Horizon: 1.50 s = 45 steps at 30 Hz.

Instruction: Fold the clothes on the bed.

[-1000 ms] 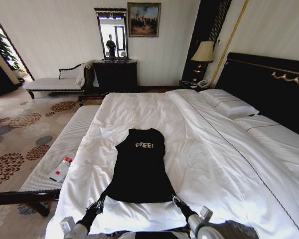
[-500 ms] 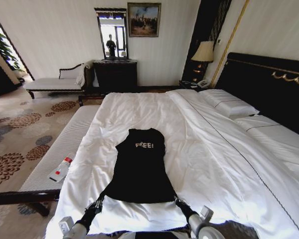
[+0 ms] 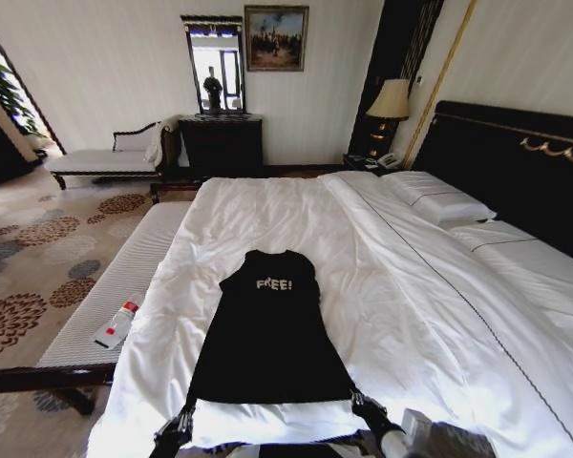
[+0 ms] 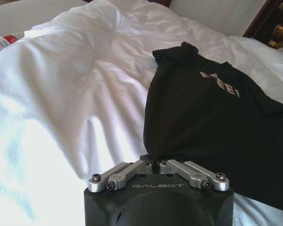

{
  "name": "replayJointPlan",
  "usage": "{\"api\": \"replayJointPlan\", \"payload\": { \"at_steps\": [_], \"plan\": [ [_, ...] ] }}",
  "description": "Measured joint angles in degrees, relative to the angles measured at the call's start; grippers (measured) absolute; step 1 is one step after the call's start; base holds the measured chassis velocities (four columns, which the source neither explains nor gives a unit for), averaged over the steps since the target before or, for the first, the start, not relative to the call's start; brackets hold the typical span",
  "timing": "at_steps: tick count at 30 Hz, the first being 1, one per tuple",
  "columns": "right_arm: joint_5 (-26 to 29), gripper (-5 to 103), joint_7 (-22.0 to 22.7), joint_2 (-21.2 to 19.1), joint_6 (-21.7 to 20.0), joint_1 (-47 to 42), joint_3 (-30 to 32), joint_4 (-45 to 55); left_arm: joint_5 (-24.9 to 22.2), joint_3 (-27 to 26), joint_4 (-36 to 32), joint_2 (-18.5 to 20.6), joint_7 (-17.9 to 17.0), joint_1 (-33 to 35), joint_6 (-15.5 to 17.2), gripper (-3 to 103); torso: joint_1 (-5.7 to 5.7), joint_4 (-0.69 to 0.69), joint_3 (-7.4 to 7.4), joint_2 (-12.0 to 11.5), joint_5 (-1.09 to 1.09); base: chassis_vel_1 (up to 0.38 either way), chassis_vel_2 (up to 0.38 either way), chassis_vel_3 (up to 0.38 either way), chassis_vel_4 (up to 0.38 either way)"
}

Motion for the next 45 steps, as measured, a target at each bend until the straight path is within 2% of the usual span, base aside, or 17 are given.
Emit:
{"api": "replayJointPlan", "payload": {
  "at_steps": [5, 9, 10, 18, 22, 25, 28, 31, 33, 34, 36, 38, 39, 42, 43, 45],
  "plan": [
    [-1.21, 1, 1.3, 0.1, -2.0, -3.0, 0.04, 1.3, 1.61, 1.06, 0.12, -0.87, -0.97, 1.93, -1.31, 2, 0.0, -0.02, 0.0, 0.0, -0.01, 0.0, 0.0, 0.0, 0.0],
    [-3.25, 1, 1.79, 0.55, -2.38, -4.39, -0.56, 0.93, 4.92, 2.33, 0.38, -0.96, -1.53, 3.44, -1.84, 2, 0.0, -0.02, 0.0, 0.0, -0.01, 0.0, 0.0, 0.0, 0.0],
    [-4.34, 1, 2.02, 0.91, -2.39, -4.89, -0.92, 0.28, 7.05, 2.51, 1.46, -0.94, -1.86, 4.09, -2.93, 2, 0.0, -0.01, 0.0, 0.0, -0.01, 0.0, 0.0, 0.0, 0.0],
    [-5.55, 1, 3.23, 1.61, -2.39, -5.42, -1.64, -0.71, 7.63, 2.48, 3.23, -1.09, -2.14, 5.56, -3.8, 2, 0.0, -0.02, 0.01, 0.0, -0.01, 0.0, 0.0, 0.0, 0.0],
    [-5.49, 1, 3.45, 1.81, -2.32, -3.96, -2.08, -2.1, 7.46, 2.69, 5.31, -1.46, -2.78, 3.23, -2.93, 2, 0.0, 0.0, 0.01, 0.0, 0.0, 0.0, 0.0, 0.0, 0.0],
    [-5.51, 1, 3.71, 2.64, -2.11, -1.67, -3.21, -4.69, 7.23, 3.46, 7.91, -1.45, -4.17, -0.69, -1.02, 2, 0.01, -0.01, 0.01, 0.0, -0.02, 0.0, 0.0, 0.0, 0.0],
    [-5.58, 1, 3.67, 3.05, -1.82, -0.74, -3.73, -5.93, 7.2, 3.78, 8.77, -1.27, -4.53, -2.16, -0.19, -1, 0.0, -0.02, 0.01, 0.0, -0.01, 0.0, 0.0, 0.0, 0.0],
    [-5.45, 1, 3.49, 3.23, -1.51, -0.12, -3.89, -6.59, 7.54, 4.08, 9.3, -1.19, -4.61, -2.85, 0.02, 1, 0.0, -0.01, 0.01, 0.0, -0.01, 0.0, 0.0, 0.0, 0.0],
    [-5.29, 1, 3.39, 3.4, -1.41, 0.15, -3.99, -6.61, 7.71, 4.18, 9.23, -1.14, -4.7, -2.96, 0.2, 8, 0.0, -0.01, 0.01, 0.0, -0.01, 0.0, 0.0, 0.0, 0.0],
    [-5.29, 1, 3.39, 3.4, -1.41, 0.15, -3.99, -6.61, 7.71, 4.18, 9.23, -1.14, -4.7, -2.96, 0.2, 8, 0.0, -0.01, 0.01, 0.0, -0.01, 0.0, 0.0, 0.0, 0.0],
    [-5.52, -1, 2.98, 3.46, -1.09, 0.43, -4.1, -6.65, 8.31, 4.26, 8.56, -1.11, -4.72, -2.95, 0.4, 19, 0.01, -0.01, 0.01, 0.0, 0.0, 0.0, 0.0, 0.0, 0.0],
    [-6.19, 9, 2.59, 3.4, -0.32, 0.64, -4.1, -7.04, 9.91, 4.5, 8.15, -1.08, -4.74, -2.88, 0.38, 29, 0.01, -0.01, 0.01, 0.0, -0.01, 0.0, 0.0, 0.0, 0.0],
    [-6.19, 9, 2.59, 3.4, -0.32, 0.64, -4.1, -7.04, 9.91, 4.5, 8.15, -1.08, -4.74, -2.88, 0.38, 29, 0.01, -0.01, 0.01, 0.0, -0.01, 0.0, 0.0, 0.0, 0.0],
    [-7.71, 20, 2.36, 3.19, 0.44, 0.65, -3.85, -7.35, 11.41, 4.76, 7.91, -1.08, -5.01, -2.7, 0.38, 40, 0.01, -0.01, 0.01, 0.0, -0.01, 0.0, 0.0, 0.0, 0.0],
    [-7.71, 20, 2.36, 3.19, 0.44, 0.65, -3.85, -7.35, 11.41, 4.76, 7.91, -1.08, -5.01, -2.7, 0.38, 40, 0.01, -0.01, 0.01, 0.0, -0.01, 0.0, 0.0, 0.0, 0.0],
    [-8.78, 31, 2.36, 3.1, 0.97, 0.38, -3.49, -7.2, 11.3, 4.48, 7.91, -1.13, -5.1, -2.54, 0.33, 51, 0.01, -0.01, 0.01, 0.0, -0.01, 0.0, 0.0, 0.0, 0.0]
  ]
}}
